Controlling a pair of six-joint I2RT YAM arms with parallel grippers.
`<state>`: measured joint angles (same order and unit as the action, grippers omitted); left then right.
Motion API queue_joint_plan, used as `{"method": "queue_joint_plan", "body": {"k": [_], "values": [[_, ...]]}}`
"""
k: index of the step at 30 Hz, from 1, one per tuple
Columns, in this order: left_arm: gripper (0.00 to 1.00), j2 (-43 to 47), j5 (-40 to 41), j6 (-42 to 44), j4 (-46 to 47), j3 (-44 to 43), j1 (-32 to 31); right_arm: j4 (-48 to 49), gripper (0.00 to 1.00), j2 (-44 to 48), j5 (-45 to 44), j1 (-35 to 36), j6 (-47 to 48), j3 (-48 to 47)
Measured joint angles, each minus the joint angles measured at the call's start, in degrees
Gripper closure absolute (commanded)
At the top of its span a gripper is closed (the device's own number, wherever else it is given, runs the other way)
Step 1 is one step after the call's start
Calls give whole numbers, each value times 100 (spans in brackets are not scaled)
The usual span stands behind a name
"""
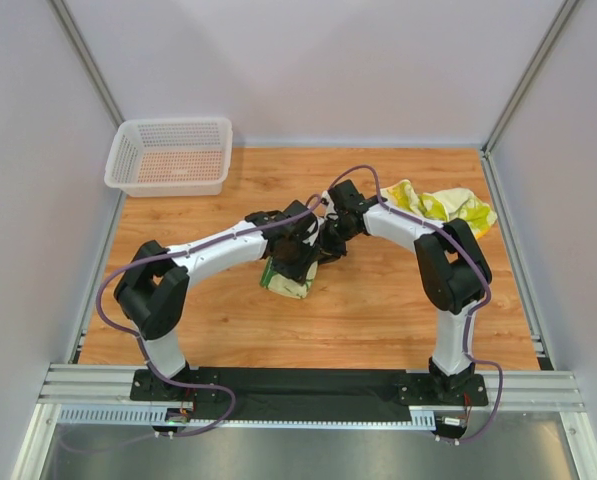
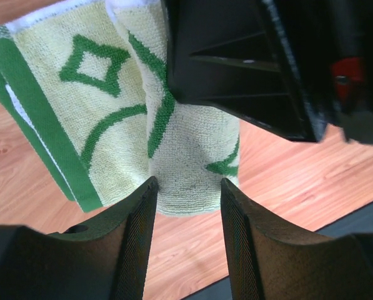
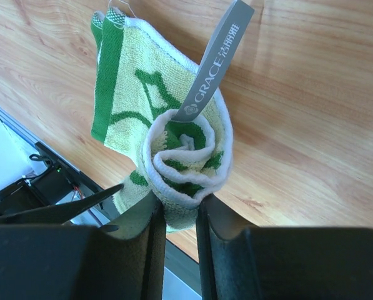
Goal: Roll the towels
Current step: Roll the towel
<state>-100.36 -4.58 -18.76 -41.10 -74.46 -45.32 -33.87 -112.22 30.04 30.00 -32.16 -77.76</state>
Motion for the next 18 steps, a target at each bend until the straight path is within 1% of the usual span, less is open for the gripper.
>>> {"method": "queue_joint_plan", "body": {"k": [10,15,18], "values": [[47,-101,234,-44,76,164,-184,-24,86,-24,-9,48,-85,0],[42,125,343,-66,76,164,-247,-37,87,-46,-17,79,-107,0],[42,293,367,-70,153,192,-313,-76,87,-96,-22,92,-127,-33]]}}
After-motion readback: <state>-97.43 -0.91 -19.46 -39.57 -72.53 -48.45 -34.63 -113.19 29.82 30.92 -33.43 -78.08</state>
